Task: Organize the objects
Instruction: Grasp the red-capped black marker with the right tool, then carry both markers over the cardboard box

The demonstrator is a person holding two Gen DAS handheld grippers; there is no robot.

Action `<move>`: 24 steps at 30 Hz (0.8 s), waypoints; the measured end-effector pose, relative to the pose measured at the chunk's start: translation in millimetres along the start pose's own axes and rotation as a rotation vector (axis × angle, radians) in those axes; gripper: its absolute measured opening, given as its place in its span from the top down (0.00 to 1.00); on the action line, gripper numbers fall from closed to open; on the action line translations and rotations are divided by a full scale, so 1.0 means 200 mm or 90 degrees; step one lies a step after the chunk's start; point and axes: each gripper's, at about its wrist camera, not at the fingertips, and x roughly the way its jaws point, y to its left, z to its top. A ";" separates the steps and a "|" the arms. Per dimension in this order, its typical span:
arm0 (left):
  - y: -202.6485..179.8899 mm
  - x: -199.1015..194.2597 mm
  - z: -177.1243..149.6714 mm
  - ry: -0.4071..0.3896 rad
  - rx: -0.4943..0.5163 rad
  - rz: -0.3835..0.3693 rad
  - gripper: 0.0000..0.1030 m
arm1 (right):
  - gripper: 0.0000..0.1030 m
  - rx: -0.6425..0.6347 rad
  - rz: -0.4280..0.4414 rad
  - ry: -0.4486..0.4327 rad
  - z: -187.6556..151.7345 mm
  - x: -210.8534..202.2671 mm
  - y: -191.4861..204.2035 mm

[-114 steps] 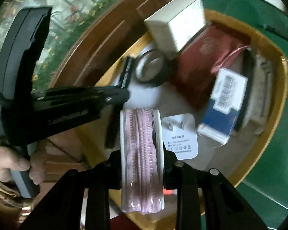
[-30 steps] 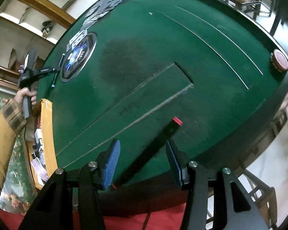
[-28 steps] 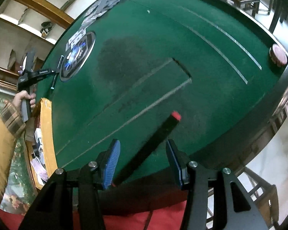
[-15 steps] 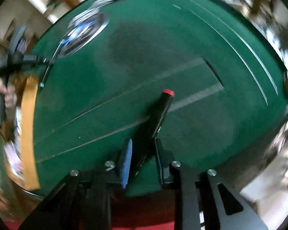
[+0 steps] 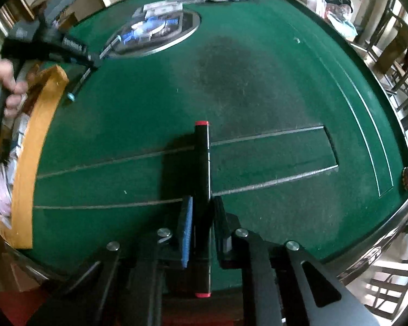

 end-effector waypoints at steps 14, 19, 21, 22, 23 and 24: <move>-0.01 -0.26 -0.37 -0.049 -0.089 -0.132 0.87 | 0.88 0.008 0.085 -0.028 0.09 -0.12 0.03; -0.05 -0.40 -0.50 -0.080 -0.123 -0.161 0.87 | 0.88 -0.022 0.124 -0.029 0.19 -0.10 0.06; -0.06 -0.44 -0.56 -0.082 -0.123 -0.168 0.87 | 0.88 -0.033 0.132 -0.039 0.22 -0.12 0.08; -0.08 -0.45 -0.58 -0.082 -0.120 -0.164 0.87 | 0.88 -0.034 0.135 -0.041 0.22 -0.12 0.08; -0.09 -0.46 -0.60 -0.083 -0.118 -0.161 0.87 | 0.88 -0.034 0.142 -0.042 0.24 -0.12 0.08; -0.10 -0.46 -0.61 -0.084 -0.120 -0.162 0.87 | 0.88 -0.036 0.150 -0.040 0.25 -0.12 0.08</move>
